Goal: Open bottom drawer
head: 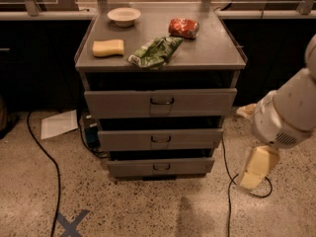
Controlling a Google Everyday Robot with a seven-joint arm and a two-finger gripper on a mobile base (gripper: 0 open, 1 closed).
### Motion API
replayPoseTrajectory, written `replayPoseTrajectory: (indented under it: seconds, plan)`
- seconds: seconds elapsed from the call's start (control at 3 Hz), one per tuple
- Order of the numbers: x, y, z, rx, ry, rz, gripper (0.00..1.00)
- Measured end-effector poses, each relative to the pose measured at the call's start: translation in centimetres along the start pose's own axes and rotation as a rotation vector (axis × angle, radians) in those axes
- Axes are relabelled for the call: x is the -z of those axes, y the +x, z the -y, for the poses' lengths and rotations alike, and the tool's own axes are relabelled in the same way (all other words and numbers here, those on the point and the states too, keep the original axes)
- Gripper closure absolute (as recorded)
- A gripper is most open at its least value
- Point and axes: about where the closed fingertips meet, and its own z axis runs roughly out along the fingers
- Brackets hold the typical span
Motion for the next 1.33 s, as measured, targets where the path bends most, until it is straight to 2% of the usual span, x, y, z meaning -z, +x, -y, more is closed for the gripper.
replayPoseTrajectory:
  seconds: [0.33,0.67,1.0,1.33]
  plan:
    - [-6.3,1.4,-1.0,-0.004,-0.070,0.036,0.00]
    - [-6.3,1.4,-1.0,-0.004,-0.070,0.036,0.00]
    - [-8.8,1.5,-1.3,0.012,-0.041,0.031,0.00]
    - [-14.8,0.4,-1.3,0.040,-0.017,0.036,0.00]
